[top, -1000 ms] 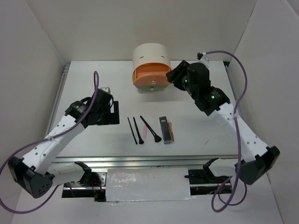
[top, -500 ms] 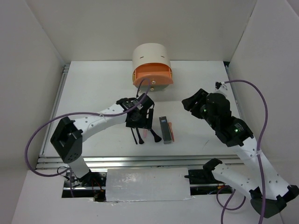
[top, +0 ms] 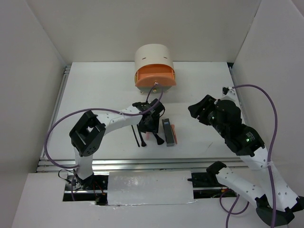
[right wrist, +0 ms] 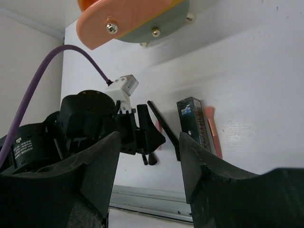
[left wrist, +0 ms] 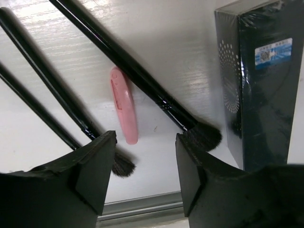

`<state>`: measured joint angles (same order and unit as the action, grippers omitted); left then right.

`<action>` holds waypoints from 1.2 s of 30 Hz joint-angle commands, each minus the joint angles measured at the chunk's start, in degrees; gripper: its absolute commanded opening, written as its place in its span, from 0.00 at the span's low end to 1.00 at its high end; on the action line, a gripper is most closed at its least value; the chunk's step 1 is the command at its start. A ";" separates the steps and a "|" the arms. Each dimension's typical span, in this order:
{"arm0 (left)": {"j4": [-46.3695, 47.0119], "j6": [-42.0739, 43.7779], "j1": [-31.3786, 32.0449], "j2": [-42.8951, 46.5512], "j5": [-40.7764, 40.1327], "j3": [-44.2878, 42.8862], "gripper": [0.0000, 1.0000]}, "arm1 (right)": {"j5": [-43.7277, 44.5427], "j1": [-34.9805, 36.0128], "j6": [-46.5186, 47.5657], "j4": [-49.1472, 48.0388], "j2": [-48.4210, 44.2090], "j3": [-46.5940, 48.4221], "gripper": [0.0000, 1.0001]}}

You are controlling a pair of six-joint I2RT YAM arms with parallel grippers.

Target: Organize the makeup

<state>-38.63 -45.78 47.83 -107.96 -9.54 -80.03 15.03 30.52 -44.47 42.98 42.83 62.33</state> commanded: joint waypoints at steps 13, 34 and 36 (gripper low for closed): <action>2.24 -3.26 0.42 -4.89 -2.59 1.45 0.63 | -2.11 -0.11 3.95 -0.09 0.06 2.63 0.62; 3.39 -4.76 0.42 -5.42 -1.36 6.20 0.24 | -2.37 -0.03 3.51 -1.23 1.20 3.77 0.62; 2.43 -4.58 0.42 -5.24 -1.53 5.50 0.16 | -2.37 -0.11 3.34 -1.41 1.20 3.68 0.62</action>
<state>-35.48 -48.71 47.90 -111.42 -12.73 -76.47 12.62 30.50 -41.45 43.22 43.97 64.14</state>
